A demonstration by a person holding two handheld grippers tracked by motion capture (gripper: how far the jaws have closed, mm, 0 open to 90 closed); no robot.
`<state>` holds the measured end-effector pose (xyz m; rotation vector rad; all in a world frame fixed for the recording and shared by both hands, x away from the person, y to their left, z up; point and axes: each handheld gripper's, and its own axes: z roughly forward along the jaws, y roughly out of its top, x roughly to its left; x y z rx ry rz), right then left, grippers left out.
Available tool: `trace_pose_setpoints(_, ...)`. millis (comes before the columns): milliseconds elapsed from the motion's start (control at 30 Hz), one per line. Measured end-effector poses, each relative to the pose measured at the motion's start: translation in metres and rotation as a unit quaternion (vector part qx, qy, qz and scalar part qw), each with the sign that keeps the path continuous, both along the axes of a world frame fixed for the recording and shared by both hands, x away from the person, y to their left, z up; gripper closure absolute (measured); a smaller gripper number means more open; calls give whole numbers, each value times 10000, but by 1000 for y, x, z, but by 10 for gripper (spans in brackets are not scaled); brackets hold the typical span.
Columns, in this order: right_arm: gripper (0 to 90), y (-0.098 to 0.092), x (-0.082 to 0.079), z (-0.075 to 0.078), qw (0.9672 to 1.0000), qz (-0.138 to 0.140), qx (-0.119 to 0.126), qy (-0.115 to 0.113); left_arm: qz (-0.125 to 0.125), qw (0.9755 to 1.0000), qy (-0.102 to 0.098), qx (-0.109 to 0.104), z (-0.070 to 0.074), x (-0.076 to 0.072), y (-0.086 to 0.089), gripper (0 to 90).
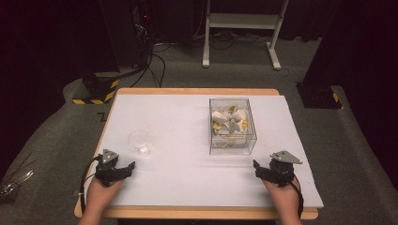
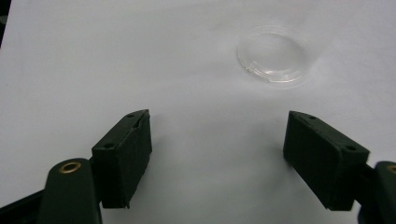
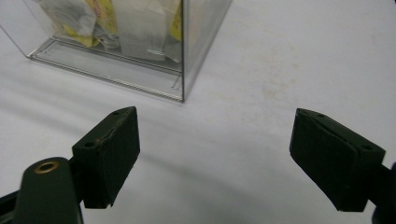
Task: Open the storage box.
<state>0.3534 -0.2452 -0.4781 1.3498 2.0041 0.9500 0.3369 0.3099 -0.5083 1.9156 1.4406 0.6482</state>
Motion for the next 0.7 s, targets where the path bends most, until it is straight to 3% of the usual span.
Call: trace_pose_setpoints(700,166,45,-18,6,9977,671,14,-115,-12,10000,-3,-5,0,0,0,236)
